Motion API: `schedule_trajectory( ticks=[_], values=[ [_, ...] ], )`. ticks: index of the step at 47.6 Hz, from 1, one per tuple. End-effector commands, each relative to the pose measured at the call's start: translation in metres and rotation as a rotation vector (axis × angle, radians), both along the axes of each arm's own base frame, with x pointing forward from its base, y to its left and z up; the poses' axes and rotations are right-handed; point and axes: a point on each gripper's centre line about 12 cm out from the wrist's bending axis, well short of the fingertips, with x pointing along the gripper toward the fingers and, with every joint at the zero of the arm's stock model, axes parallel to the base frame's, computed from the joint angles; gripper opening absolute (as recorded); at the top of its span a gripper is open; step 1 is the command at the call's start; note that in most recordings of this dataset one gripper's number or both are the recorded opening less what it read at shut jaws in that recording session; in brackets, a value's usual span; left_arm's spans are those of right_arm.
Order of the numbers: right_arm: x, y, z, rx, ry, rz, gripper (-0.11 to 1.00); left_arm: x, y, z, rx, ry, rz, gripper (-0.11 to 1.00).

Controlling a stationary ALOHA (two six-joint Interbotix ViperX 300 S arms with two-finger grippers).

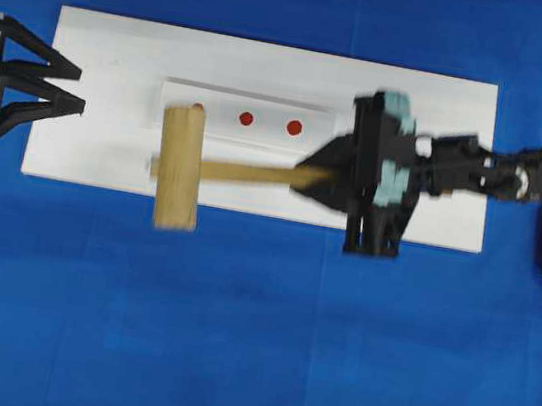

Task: Hit the mark with a hammer.
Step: 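Carry the mallet with the right gripper below the board and lower it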

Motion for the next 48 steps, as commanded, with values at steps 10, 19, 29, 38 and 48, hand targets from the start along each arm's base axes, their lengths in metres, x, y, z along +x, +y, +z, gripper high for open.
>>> schedule_trajectory(
  ticks=[10, 19, 29, 38, 48],
  values=[
    [0.010, 0.047, 0.008, 0.043, -0.069, -0.026, 0.07, -0.001, 0.007, 0.003, 0.326, 0.022, -0.075, 0.80],
    [0.013, 0.074, -0.003, 0.075, -0.052, -0.034, 0.07, -0.002, 0.010, 0.000, 0.459, 0.052, -0.108, 0.80],
    [0.021, 0.095, -0.015, 0.088, -0.031, -0.031, 0.07, -0.005, 0.015, -0.003, 0.482, 0.070, -0.093, 0.80],
    [0.028, 0.098, -0.028, 0.087, -0.005, -0.054, 0.07, -0.006, 0.015, -0.004, 0.478, 0.068, -0.089, 0.80],
    [0.037, 0.103, -0.060, 0.090, 0.072, -0.070, 0.07, -0.008, 0.015, -0.005, 0.477, 0.065, -0.086, 0.79]
  ],
)
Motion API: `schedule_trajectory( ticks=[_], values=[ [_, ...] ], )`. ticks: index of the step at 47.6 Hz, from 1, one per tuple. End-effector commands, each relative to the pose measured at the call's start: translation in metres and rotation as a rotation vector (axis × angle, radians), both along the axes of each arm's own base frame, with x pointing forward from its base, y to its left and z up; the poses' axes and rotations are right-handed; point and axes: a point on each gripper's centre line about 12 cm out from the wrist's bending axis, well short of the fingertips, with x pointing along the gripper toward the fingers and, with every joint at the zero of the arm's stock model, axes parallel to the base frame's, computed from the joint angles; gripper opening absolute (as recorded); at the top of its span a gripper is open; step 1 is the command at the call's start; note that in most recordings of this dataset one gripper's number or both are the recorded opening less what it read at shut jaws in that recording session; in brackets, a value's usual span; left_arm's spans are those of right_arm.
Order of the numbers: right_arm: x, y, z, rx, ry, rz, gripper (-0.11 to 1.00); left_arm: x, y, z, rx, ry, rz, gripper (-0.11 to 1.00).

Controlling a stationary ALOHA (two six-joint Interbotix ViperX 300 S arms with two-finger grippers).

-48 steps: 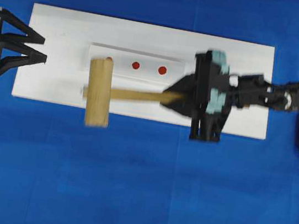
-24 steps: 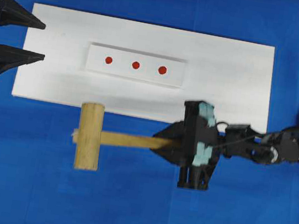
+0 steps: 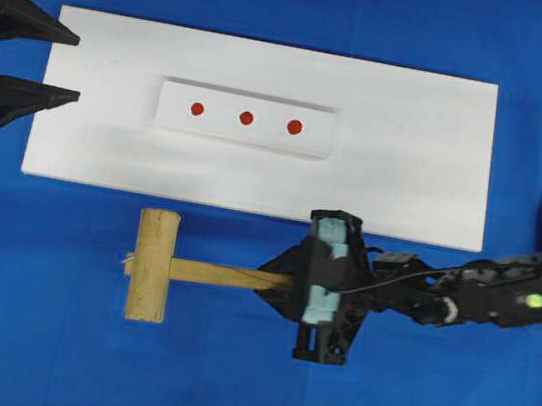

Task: Hit the mark with a hammer.

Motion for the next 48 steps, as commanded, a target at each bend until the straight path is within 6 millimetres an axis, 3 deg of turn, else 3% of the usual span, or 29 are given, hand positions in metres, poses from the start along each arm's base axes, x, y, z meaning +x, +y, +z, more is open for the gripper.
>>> schedule_trajectory(
  ticks=[1, 8, 21, 48],
  values=[
    [0.009, 0.006, 0.005, 0.016, -0.018, -0.006, 0.07, 0.001, 0.001, 0.004, 0.001, -0.019, 0.005, 0.79],
    [0.015, 0.013, -0.016, 0.004, 0.025, 0.003, 0.07, -0.001, 0.001, 0.003, 0.002, -0.018, 0.005, 0.79],
    [0.018, 0.018, -0.039, -0.002, 0.076, 0.017, 0.07, -0.002, 0.002, 0.000, 0.001, -0.011, 0.013, 0.78],
    [0.013, 0.021, -0.044, 0.010, 0.105, 0.049, 0.08, -0.004, 0.006, -0.001, -0.002, -0.007, 0.038, 0.78]
  ],
)
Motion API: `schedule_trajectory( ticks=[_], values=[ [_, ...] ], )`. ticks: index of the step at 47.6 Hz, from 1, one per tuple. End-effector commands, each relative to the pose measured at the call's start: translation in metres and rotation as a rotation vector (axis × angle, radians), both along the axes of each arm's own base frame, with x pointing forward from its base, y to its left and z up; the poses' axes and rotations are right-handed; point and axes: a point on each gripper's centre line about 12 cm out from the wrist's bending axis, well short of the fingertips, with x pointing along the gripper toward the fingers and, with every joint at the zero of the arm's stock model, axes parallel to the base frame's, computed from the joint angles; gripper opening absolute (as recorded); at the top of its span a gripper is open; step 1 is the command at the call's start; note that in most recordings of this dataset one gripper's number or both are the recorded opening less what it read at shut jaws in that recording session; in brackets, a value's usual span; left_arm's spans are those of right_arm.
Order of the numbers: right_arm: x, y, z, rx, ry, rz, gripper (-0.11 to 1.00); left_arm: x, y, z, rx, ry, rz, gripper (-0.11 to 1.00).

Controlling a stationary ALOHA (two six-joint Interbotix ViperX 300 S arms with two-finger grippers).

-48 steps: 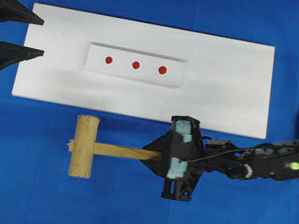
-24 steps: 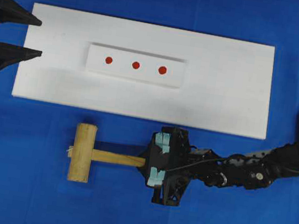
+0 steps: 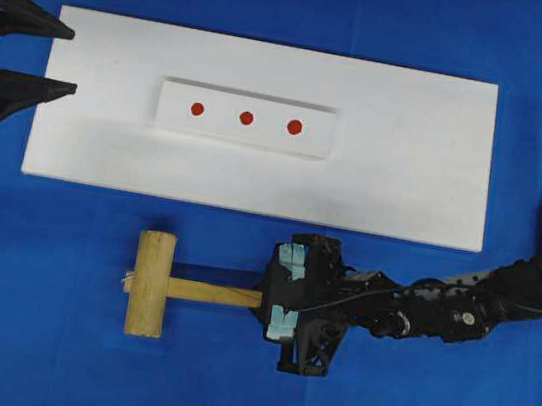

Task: Hit the mark with a hammer.

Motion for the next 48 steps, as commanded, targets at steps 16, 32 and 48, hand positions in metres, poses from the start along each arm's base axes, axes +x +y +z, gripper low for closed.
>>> schedule_trajectory(
  ticks=[16, 32, 48],
  values=[
    [0.004, 0.003, 0.013, 0.002, -0.036, 0.010, 0.84, 0.001, 0.001, 0.003, -0.002, -0.008, 0.004, 0.78],
    [-0.004, -0.003, 0.086, -0.021, -0.200, 0.067, 0.84, -0.001, 0.000, 0.001, -0.008, 0.020, 0.004, 0.78],
    [-0.026, -0.030, 0.138, -0.066, -0.320, 0.075, 0.83, -0.002, 0.000, 0.000, -0.009, 0.031, 0.003, 0.78]
  ],
)
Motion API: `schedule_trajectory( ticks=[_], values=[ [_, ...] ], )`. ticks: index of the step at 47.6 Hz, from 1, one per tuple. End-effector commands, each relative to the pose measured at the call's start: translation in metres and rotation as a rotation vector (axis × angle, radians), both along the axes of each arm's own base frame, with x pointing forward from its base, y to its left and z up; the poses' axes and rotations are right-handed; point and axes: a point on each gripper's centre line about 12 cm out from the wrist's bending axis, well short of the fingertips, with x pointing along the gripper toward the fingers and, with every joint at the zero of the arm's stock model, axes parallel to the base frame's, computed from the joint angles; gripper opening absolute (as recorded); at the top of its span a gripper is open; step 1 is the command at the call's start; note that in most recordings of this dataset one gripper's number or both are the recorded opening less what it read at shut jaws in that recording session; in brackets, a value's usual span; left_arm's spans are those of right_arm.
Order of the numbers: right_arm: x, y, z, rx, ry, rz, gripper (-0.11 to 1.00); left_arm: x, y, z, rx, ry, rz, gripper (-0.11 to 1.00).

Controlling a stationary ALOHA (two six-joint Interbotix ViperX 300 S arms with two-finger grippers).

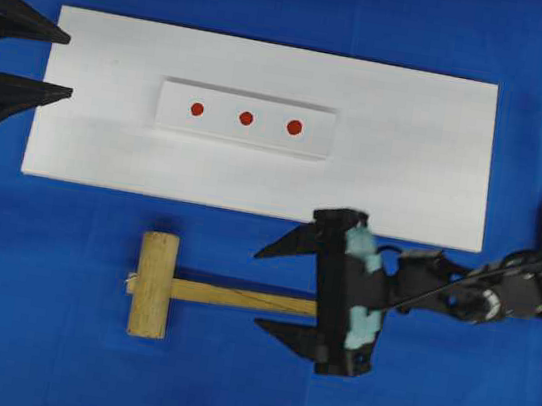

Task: Hit the mark with a hammer.

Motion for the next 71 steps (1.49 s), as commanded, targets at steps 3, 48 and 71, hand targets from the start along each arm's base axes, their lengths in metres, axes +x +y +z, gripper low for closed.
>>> schedule_trajectory(
  ticks=[3, 48, 71],
  values=[
    [-0.001, -0.018, 0.016, 0.006, -0.042, -0.045, 0.83, 0.002, 0.001, 0.005, 0.004, -0.012, 0.003, 0.78],
    [-0.063, -0.142, 0.072, -0.077, -0.179, -0.213, 0.83, -0.005, -0.004, 0.021, 0.092, -0.072, -0.041, 0.78],
    [-0.167, -0.132, 0.067, -0.068, -0.329, -0.209, 0.83, -0.025, -0.019, 0.034, 0.132, -0.106, -0.115, 0.78]
  ],
)
